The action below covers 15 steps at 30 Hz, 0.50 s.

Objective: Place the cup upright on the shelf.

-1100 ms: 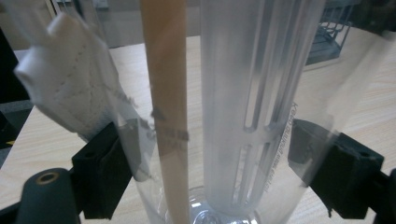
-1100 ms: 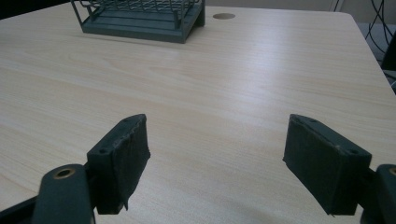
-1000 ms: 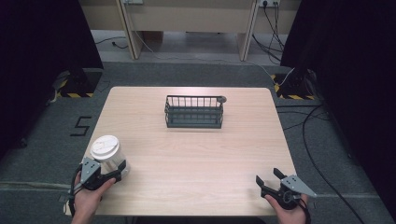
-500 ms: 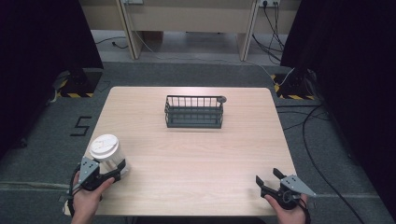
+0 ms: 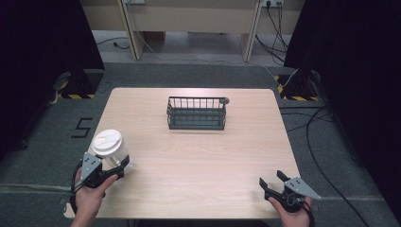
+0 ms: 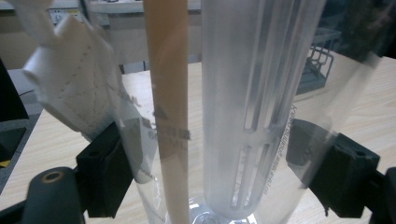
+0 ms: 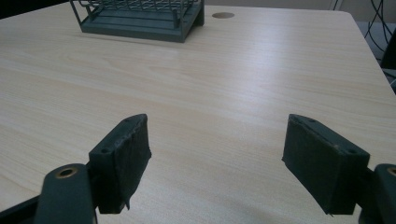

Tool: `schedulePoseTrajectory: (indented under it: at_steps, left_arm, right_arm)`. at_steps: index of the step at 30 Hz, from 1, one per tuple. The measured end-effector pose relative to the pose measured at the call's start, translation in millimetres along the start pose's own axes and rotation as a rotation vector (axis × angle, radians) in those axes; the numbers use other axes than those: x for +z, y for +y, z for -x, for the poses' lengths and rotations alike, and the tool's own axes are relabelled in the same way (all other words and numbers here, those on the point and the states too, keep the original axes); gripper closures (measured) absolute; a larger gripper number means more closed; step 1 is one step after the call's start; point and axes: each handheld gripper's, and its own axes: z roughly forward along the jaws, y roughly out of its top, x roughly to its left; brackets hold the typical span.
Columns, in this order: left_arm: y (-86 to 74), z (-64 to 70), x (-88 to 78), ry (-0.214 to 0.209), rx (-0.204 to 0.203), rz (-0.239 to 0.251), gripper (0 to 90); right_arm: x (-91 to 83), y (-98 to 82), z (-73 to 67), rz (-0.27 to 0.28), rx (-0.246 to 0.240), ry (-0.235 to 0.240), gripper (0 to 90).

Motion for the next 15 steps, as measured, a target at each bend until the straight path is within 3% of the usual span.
schedulePoseTrajectory:
  at_steps: [15]
  left_arm:
    - [19.5,8.0,9.2,-0.013,0.013,0.038,17.6]
  right_arm:
    - [-0.2,0.0,-0.7,-0.002,0.005,0.000,23.4]
